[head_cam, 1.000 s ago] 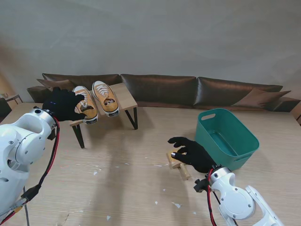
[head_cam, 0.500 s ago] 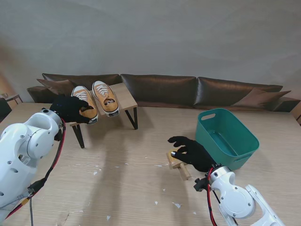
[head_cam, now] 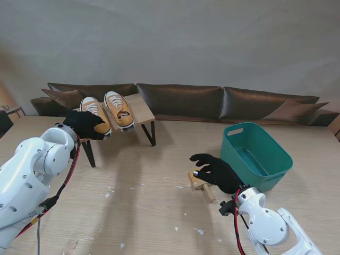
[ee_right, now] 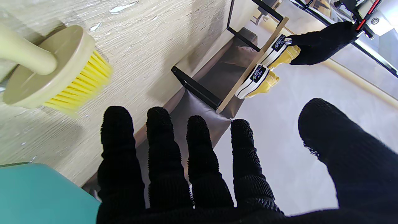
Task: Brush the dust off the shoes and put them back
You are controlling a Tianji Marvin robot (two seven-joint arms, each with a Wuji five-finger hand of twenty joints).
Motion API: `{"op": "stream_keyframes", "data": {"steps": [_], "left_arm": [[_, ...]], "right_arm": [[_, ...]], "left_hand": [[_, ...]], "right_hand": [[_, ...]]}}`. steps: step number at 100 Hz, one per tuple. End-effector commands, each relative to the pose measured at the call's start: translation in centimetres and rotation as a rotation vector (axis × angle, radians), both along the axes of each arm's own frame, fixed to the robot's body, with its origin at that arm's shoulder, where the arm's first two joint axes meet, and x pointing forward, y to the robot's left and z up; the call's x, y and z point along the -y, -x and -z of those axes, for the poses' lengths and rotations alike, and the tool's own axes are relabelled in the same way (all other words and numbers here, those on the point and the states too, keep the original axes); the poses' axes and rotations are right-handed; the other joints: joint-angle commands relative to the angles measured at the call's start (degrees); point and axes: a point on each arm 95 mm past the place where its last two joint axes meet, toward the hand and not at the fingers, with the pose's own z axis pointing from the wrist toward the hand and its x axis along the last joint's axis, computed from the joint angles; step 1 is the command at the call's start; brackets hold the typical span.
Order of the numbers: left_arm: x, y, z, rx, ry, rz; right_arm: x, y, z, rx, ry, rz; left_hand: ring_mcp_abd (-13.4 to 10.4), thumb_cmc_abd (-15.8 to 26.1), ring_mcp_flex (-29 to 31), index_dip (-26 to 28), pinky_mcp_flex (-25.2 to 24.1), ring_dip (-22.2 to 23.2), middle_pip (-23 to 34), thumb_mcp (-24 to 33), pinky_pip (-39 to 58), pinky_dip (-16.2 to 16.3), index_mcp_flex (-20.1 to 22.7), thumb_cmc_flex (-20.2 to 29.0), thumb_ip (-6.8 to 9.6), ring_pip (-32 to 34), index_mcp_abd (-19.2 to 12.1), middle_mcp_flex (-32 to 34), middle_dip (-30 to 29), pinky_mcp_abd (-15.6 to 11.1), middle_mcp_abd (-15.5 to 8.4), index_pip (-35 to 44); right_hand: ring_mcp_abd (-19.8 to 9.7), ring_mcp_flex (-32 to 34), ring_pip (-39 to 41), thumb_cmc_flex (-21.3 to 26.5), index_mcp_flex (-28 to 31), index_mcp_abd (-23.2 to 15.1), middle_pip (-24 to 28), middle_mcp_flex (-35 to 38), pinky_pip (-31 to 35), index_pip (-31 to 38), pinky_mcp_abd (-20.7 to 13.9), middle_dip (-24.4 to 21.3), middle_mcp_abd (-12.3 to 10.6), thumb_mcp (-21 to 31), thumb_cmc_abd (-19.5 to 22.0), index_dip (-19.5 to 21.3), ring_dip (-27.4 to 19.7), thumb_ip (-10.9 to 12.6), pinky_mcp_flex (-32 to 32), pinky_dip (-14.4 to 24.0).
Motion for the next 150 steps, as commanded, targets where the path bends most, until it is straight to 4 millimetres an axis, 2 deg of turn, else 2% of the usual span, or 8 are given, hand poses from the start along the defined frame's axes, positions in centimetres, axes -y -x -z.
{"op": "stream_keyframes", "data": {"steps": [1,16,39,52,62,100,118,150], "left_arm": [[-0.3,-0.1,1.6,-0.038,0.005,-0.023],[-0.2,-0.4,2.7,-0.05,-0.003,-0.036],[0.0,-0.9,4.2,-0.05,-0.017,-0.053],[0.1,-1.1,4.8,-0.042,-0.025,-0.057],[0.2,-1.2,5.0,-0.033,-0.04,-0.054],[-0.1,-0.7,4.8,0.013,-0.081,-0.032],[-0.3,0.0,4.2,0.051,-0.105,-0.013],[-0.5,1.8,1.5,0.12,-0.153,0.039]], "right_arm": [[-0.2,0.2,0.2,-0.013,0.002,-0.013],[-0.2,0.2,0.2,-0.018,0.001,-0.013],[-0.3,0.2,0.3,-0.022,0.0,-0.014],[-0.3,0.2,0.3,-0.024,-0.001,-0.014],[-0.3,0.2,0.3,-0.024,-0.002,-0.013],[-0.3,0.2,0.4,-0.027,-0.004,-0.013],[-0.4,0.2,0.5,-0.032,-0.004,-0.015],[-0.5,0.5,0.6,-0.04,-0.007,-0.023]], "left_hand": [[-0.3,-2.9,3.3,3.3,0.6,-0.6,-0.6,2.8,2.9,1.0,2.8,-0.1,-0.54,2.6,4.1,0.4,-0.7,0.3,-0.5,3.3],[-0.6,-4.5,4.8,13.8,2.0,-1.3,1.3,7.0,3.4,0.3,6.0,-0.4,-1.14,3.3,5.3,1.5,-0.2,0.5,-1.0,12.7],[-1.0,-7.3,8.0,33.4,5.0,-2.6,5.5,12.3,4.9,-1.1,5.1,0.1,-3.08,5.3,5.4,4.2,1.3,1.3,-2.1,40.6],[-1.4,-9.0,10.6,38.4,7.4,-3.5,7.8,13.8,6.1,-2.1,6.3,2.8,-4.76,6.6,3.8,6.5,1.8,1.9,-2.9,55.0],[-1.7,-9.2,12.7,41.4,9.5,-4.3,9.5,17.5,7.2,-3.2,8.6,2.2,-3.36,7.6,3.0,8.6,2.0,2.4,-3.8,62.5],[-3.5,-11.0,19.1,49.6,15.7,-6.9,12.6,22.7,11.0,-7.7,13.7,4.6,-0.67,9.7,1.3,14.4,1.9,2.7,-7.1,75.3],[-4.2,-14.2,22.5,51.9,18.4,-8.7,11.2,23.0,12.9,-11.6,15.9,8.0,-2.48,9.2,0.8,18.7,8.8,3.2,-8.7,77.3],[-5.4,-17.5,27.4,52.4,21.4,-11.3,6.2,22.5,14.8,-17.3,16.0,13.6,-3.37,5.9,3.4,25.8,7.9,3.5,-11.6,77.5]], "right_hand": [[0.3,1.4,-0.1,-1.7,0.3,0.2,-0.8,1.2,-0.7,0.2,0.8,-0.4,0.5,-1.7,1.5,-0.9,0.0,0.5,-10.0,1.0],[0.3,1.6,-0.1,-1.7,0.5,0.5,-0.8,1.5,-0.8,0.3,0.9,-0.4,0.6,-1.6,1.5,-0.9,0.0,0.5,-10.0,0.9],[0.4,1.8,0.0,-1.6,0.7,0.8,-0.8,1.9,-0.8,0.4,1.0,-0.4,0.7,-1.5,1.6,-1.0,0.0,0.6,-9.9,0.9],[0.5,1.9,0.0,-1.7,0.7,0.9,-0.8,2.0,-0.7,0.4,1.0,-0.4,0.6,-1.5,1.6,-1.0,0.0,0.5,-9.8,0.9],[0.5,2.0,0.0,-1.7,0.7,1.0,-0.8,2.1,-0.7,0.4,1.0,-0.4,0.8,-1.5,1.6,-1.0,0.0,0.5,-9.8,0.9],[0.7,2.1,0.1,-1.6,1.0,1.4,-0.9,2.4,-0.7,0.6,1.0,-0.3,0.9,-1.4,1.8,-1.1,0.1,0.5,-9.8,0.9],[0.7,2.2,0.1,-1.7,1.0,1.5,-0.9,2.5,-0.7,0.6,1.1,-0.3,0.9,-1.4,2.0,-1.1,0.1,0.5,-9.8,0.8],[0.7,2.2,0.1,-1.7,1.3,1.6,-0.9,2.6,-0.6,0.7,1.1,-0.3,1.0,-1.4,2.1,-1.2,0.1,0.5,-9.7,0.8]]}}
